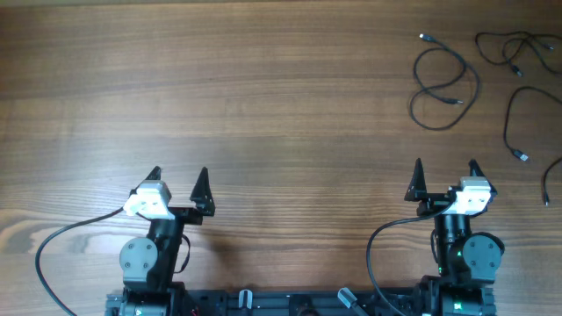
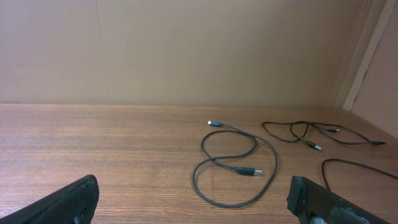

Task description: Untangle cables

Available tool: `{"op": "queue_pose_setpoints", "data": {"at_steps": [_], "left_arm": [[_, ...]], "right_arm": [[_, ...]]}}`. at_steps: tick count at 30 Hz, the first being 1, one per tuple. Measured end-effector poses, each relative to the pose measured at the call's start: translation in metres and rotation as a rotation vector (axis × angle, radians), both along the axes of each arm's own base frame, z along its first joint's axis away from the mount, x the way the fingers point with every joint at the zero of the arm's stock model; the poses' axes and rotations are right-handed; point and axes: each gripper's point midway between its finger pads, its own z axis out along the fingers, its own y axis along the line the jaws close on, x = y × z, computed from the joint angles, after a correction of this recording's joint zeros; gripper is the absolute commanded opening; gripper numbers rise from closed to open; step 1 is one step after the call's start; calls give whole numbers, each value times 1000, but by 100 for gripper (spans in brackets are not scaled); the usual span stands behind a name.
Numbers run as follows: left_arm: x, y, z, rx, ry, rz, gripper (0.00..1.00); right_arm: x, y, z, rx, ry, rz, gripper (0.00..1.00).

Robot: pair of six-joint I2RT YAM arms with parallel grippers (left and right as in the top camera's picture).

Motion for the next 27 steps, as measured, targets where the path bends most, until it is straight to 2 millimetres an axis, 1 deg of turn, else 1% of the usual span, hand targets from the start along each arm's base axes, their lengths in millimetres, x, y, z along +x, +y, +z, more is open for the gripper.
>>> {"op": "queue_pose_setpoints", "data": {"at_steps": [7, 27], "left_arm": [[-1, -7, 1, 105, -17, -44, 100], [-1, -8, 1, 105, -20, -51, 100]], "right_arm": [[0, 0, 0, 0, 0, 0, 100], [0, 0, 0, 0, 0, 0, 100]]}}
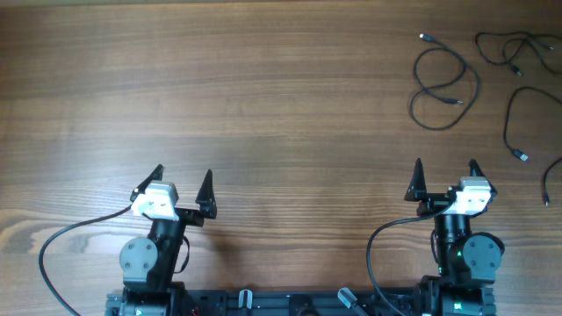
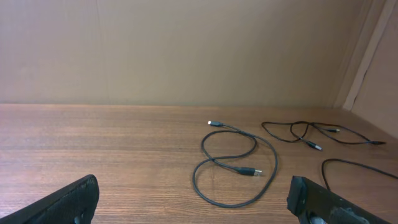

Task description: Untangle cables

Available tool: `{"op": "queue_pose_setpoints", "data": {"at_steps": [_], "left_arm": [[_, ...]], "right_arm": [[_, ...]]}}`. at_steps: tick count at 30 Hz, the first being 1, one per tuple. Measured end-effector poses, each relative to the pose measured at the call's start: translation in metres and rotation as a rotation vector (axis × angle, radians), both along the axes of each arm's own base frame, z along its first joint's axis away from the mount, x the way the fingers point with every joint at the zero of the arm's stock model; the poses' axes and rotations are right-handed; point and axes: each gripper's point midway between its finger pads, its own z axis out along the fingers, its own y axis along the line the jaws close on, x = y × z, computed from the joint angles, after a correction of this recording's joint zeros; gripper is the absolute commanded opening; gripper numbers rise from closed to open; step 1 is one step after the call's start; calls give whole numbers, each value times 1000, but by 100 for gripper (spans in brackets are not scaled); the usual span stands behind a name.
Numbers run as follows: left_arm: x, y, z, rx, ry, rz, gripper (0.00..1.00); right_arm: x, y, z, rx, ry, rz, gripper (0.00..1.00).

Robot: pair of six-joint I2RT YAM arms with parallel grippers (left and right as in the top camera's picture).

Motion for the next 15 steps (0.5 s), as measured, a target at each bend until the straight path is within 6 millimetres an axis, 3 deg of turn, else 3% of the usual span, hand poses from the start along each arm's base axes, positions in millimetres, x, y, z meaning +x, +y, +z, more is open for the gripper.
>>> {"op": "queue_pose_setpoints", "data": {"at_steps": [15], "left_arm": [[0, 0, 0, 0, 0, 0, 100]], "right_arm": [[0, 0, 0, 0, 0, 0, 100]]}}
